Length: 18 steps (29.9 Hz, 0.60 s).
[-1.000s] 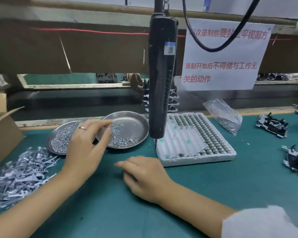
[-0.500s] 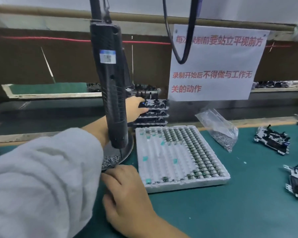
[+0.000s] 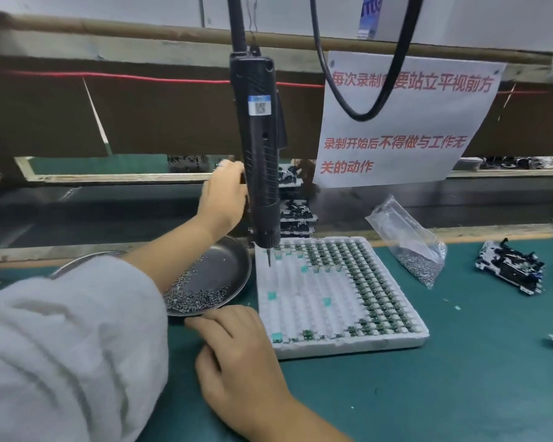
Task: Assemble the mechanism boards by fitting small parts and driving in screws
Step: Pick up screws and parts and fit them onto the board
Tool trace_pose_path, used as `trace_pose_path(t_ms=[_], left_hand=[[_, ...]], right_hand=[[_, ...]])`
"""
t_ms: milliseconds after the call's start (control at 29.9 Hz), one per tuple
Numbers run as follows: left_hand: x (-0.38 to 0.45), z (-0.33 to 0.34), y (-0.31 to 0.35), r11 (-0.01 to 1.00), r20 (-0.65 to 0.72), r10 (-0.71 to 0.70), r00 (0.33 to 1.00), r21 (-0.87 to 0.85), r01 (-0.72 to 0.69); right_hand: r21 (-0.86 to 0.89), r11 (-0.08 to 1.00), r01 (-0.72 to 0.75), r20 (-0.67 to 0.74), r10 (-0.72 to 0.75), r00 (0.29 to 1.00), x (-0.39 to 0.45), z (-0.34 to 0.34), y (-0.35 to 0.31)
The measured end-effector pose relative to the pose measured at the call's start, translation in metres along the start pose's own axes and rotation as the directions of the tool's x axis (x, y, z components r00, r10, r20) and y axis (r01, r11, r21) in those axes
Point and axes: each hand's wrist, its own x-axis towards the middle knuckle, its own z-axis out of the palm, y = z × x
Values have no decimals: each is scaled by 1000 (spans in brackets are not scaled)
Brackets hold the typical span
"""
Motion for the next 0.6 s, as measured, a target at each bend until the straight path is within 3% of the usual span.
trace_pose_path(t_ms=[234, 334, 468, 601], left_hand=[[-42, -58, -61, 999, -226, 40, 973, 11, -38], [-91, -89, -74, 993, -190, 119, 974, 49, -112], [-165, -116, -83, 945, -47, 255, 966, 222, -239], [-219, -126, -93, 940, 68, 236, 969, 237, -246]], right_hand=[[69, 981, -184, 44, 181, 982, -1, -2, -2], [176, 938, -300, 39, 298, 954, 2, -4, -6], [250, 918, -307, -47, 328, 943, 3, -6, -10], [301, 938, -174, -51, 198, 979, -3, -11, -13]])
